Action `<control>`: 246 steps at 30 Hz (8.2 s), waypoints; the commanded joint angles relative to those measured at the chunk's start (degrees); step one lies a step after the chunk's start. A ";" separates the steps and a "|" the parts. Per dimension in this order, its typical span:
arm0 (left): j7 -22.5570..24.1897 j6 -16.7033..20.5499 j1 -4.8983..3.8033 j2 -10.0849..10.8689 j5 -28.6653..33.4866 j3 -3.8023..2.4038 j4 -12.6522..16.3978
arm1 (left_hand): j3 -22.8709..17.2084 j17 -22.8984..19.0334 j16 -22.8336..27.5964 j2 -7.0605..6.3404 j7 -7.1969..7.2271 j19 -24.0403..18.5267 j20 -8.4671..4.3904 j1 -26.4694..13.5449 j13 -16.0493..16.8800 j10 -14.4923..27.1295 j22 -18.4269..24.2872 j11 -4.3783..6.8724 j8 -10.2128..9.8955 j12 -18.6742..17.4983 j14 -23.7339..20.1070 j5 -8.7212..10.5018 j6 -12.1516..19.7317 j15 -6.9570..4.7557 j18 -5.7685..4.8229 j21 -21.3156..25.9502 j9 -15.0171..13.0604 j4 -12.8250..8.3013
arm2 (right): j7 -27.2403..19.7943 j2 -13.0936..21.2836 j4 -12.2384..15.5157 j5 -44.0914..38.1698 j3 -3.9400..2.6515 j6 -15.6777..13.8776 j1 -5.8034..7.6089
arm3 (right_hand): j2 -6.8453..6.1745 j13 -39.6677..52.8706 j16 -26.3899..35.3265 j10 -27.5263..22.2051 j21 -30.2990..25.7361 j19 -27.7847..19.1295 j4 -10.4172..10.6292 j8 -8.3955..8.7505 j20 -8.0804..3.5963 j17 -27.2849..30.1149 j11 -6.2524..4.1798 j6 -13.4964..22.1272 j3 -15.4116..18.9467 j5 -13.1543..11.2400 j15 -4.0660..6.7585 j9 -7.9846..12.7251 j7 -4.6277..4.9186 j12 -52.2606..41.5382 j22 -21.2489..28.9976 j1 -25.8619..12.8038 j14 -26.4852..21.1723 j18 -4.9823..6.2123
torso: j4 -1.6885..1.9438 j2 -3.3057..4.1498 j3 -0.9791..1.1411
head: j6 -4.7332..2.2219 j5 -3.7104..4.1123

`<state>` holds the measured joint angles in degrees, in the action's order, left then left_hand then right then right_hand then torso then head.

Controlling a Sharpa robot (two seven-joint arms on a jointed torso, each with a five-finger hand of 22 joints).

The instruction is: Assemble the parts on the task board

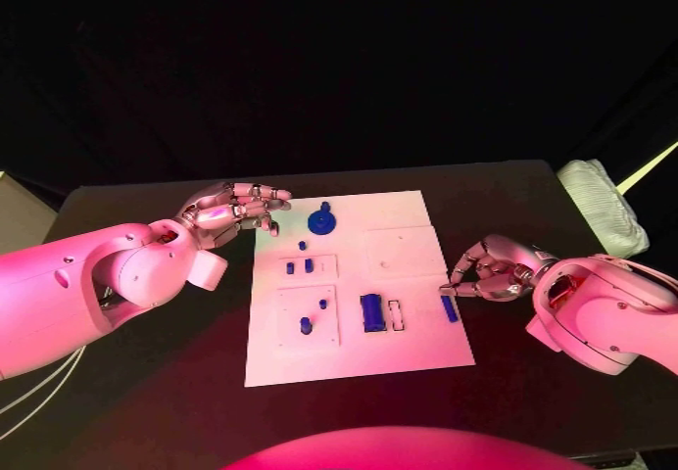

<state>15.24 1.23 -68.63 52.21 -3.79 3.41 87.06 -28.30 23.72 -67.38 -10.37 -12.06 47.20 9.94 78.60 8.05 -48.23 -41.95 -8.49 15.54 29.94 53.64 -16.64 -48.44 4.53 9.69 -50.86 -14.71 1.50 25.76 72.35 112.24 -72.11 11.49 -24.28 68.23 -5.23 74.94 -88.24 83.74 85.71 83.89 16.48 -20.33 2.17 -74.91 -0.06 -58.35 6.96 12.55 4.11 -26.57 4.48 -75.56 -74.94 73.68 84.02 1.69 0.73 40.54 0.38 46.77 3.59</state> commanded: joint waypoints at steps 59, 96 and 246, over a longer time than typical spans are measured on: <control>0.16 -1.20 0.05 0.32 -0.13 -0.03 0.24 | 0.40 -0.10 0.21 0.24 0.18 0.44 0.11 -0.44 -0.09 0.35 0.09 -0.06 0.16 0.36 -0.20 0.27 0.28 -0.02 0.83 0.23 -0.07 0.05 | -0.79 -15.31 -1.14 -10.44 0.16 -5.30 -6.29 | -1.52 13.37 -0.21 5.14 2.08 5.49 -0.14 -9.80 -2.01 -11.80 -3.01 -3.65 -6.45 -9.04 2.15 -6.53 -3.68 -11.52 -14.24 12.81 5.28 -1.22 | 0.13 0.05 -0.11 | 0.98 -0.74; 1.10 -0.69 0.05 0.70 -0.15 -0.04 0.67 | 0.49 -0.12 0.16 0.30 0.17 0.59 0.10 -0.36 -0.12 0.44 0.26 -0.07 0.41 0.66 -0.25 0.28 0.31 -0.02 0.83 0.45 -0.09 0.10 | 1.16 -0.22 0.29 -12.07 0.07 -4.38 -2.90 | -4.71 9.72 0.94 2.02 -1.86 4.43 0.23 -1.16 0.46 -9.72 0.72 3.16 -8.67 -4.11 -0.86 -2.18 0.71 -4.70 -13.06 3.48 4.76 -0.46 | -0.37 -0.08 -0.03 | 0.25 1.26; -0.16 -1.76 0.08 0.89 -1.30 -0.03 0.78 | 0.62 -0.16 0.10 0.45 0.18 0.76 0.11 -0.47 -0.21 0.62 0.49 -0.07 0.73 1.00 -0.31 0.26 0.41 0.00 0.82 0.76 -0.10 0.37 | 6.19 -13.33 -1.38 -5.23 0.28 -3.86 -6.30 | -6.66 12.50 -0.69 4.62 3.04 5.83 -0.08 -1.11 -1.04 -13.07 -1.54 -5.18 -27.19 6.83 0.96 -1.27 -1.90 -9.39 -14.74 -12.87 5.53 -1.45 | -0.35 -0.19 -0.03 | 1.08 0.97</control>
<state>14.86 0.51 -68.56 53.14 -4.94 3.41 87.72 -27.97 23.65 -67.38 -10.14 -12.06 47.61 9.93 78.37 7.92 -48.02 -41.55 -8.70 15.93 30.58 53.64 -16.64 -48.44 4.53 9.69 -50.31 -14.74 1.83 32.14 58.89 110.76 -76.70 11.77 -29.31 61.98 -11.61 74.95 -89.13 84.04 89.08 84.01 16.36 -21.07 1.45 -74.95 -1.22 -63.48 -20.54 19.64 4.82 -27.91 2.43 -84.90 -74.93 60.92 83.93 0.81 0.36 40.34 0.32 47.77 4.50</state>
